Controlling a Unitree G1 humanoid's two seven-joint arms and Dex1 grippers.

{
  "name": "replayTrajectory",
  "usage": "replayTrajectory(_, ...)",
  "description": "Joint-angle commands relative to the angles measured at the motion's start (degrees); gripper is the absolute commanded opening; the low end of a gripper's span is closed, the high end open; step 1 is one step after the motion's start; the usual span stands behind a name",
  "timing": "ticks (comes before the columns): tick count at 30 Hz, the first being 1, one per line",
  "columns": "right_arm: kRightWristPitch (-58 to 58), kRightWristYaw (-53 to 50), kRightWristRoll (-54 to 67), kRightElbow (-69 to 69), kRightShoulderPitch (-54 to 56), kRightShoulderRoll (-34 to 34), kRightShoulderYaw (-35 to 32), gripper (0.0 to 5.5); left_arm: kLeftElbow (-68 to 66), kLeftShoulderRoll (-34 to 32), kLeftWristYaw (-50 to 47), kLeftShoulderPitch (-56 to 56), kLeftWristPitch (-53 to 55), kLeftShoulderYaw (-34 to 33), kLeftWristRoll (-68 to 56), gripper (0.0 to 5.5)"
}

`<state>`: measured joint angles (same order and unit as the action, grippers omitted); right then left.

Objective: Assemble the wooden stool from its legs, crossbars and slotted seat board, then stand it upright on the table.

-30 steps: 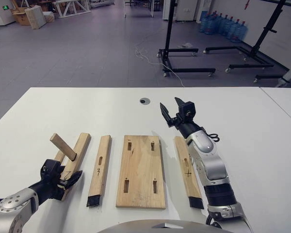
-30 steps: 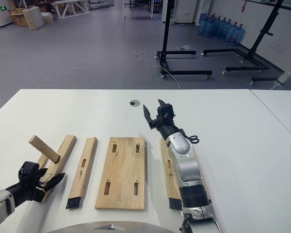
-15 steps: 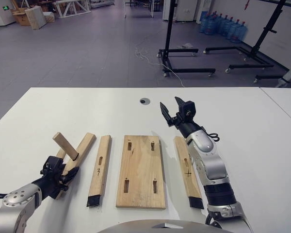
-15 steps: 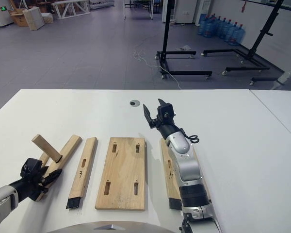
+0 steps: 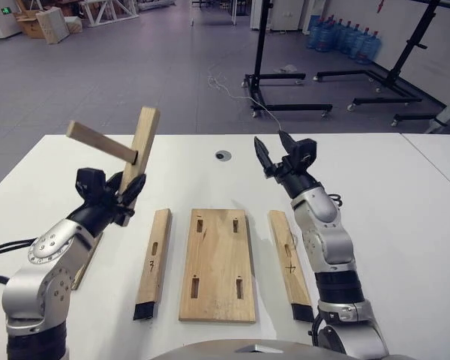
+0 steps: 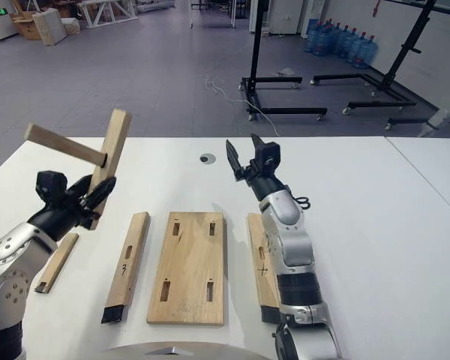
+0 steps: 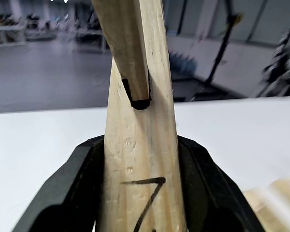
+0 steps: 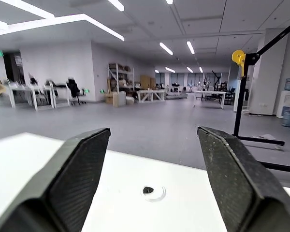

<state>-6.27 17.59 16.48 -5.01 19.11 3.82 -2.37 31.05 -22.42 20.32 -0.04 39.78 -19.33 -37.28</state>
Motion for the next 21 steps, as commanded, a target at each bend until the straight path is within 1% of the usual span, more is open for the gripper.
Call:
replayTrajectory(1,-8.3,7.53,17.0,-2.83,3.42,-0.75,-3.53,3.33,-1.34,0.68,4.6,1.35,2.47,0.79,-7.08,2.04)
replayTrajectory(3,-15.79,12.16,29.35,-4.58,3.93,0.63,-6.07,3.33,-1.58,0.44,9.24,1.13,4.1,2.33,-12.46,2.04)
replayTrajectory(4,-18.77,14.04,33.41,-5.33,3.85,1.36,-6.37,3.53,-2.15,0.4,10.72,0.28,4.81,2.76,-14.69,2.04)
replayTrajectory(7,-26.89,16.94,43.62,-6.13,3.36,1.61,-5.94,4.01,-3.48,-0.62,15.0,-2.11,6.28,2.35,-21.86,2.04)
replayTrajectory(9,-30.28,16.03,48.53,-5.64,2.92,-0.04,-5.7,4.06,-3.96,-2.27,18.0,-3.23,6.76,2.46,-24.64,2.04)
replayTrajectory(12,-33.85,15.99,51.03,-5.86,1.55,-1.95,-2.52,4.06,-4.19,-4.46,20.95,-3.57,7.42,1.83,-28.37,2.04)
replayTrajectory(14,-35.22,16.54,51.47,-6.42,0.86,-2.54,-0.75,4.06,-3.93,-5.42,22.34,-3.2,7.25,2.8,-28.77,2.04)
replayTrajectory(16,-36.23,16.09,52.23,-6.23,0.55,-3.14,-0.22,4.06,-4.0,-6.48,24.06,-3.48,6.61,4.5,-27.25,2.04)
replayTrajectory(21,-36.31,15.81,51.54,-6.65,0.1,-4.84,1.63,4.06,-7.58,-8.46,25.44,-7.03,7.59,4.19,-29.03,2.04)
